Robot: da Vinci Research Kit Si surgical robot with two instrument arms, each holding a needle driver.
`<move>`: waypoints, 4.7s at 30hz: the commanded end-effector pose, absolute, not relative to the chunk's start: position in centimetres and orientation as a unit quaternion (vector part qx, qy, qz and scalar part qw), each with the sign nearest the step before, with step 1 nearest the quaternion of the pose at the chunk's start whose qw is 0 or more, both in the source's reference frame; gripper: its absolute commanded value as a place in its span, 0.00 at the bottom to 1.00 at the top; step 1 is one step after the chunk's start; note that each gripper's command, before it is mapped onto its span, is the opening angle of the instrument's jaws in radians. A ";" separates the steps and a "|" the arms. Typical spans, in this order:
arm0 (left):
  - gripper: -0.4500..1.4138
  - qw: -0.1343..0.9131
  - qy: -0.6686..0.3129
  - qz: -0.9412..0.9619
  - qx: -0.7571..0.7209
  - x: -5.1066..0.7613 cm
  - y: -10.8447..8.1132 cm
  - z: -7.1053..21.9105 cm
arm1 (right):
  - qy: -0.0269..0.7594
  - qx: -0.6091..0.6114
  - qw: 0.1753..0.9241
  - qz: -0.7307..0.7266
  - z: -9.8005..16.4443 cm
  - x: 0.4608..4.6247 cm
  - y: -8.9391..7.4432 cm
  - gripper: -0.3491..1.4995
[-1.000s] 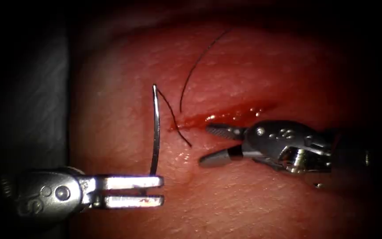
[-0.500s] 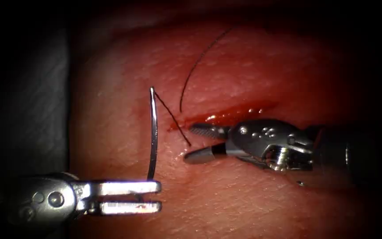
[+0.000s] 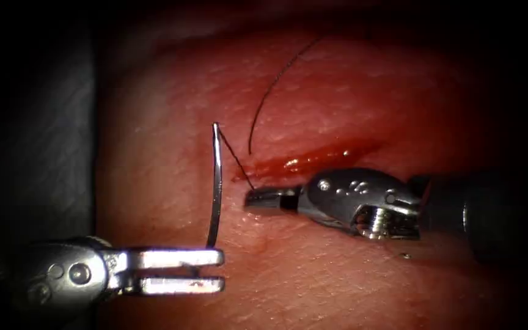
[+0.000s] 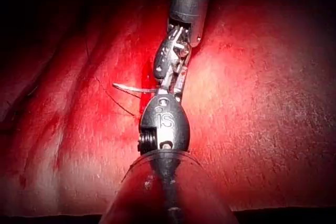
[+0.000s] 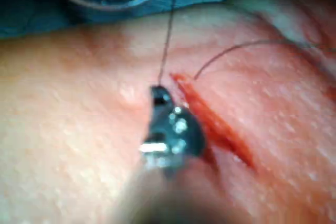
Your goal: Wound Closure
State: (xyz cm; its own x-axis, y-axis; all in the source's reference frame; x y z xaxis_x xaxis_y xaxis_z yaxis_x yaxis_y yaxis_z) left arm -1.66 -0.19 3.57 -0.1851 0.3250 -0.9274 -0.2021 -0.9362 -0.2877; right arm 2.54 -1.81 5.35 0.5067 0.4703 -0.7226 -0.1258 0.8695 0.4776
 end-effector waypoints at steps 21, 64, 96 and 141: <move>0.00 0.208 -0.006 0.804 -0.557 -1.54 -0.2 4.2 | 0.487 0.211 0.828 0.181 4.1 2.71 -1.8 0.00; 0.00 0.234 -0.002 0.809 -0.539 -1.26 -0.1 4.1 | 0.438 0.049 0.893 0.088 4.9 2.59 -2.0 0.00; 0.00 0.237 -0.007 0.808 -0.540 -1.17 -0.1 4.0 | 0.451 0.048 0.890 0.056 4.4 2.56 -2.3 0.82; 0.00 0.238 0.000 0.804 -0.545 -1.32 -0.1 4.1 | 0.476 0.016 0.877 0.065 3.9 2.47 -2.6 0.25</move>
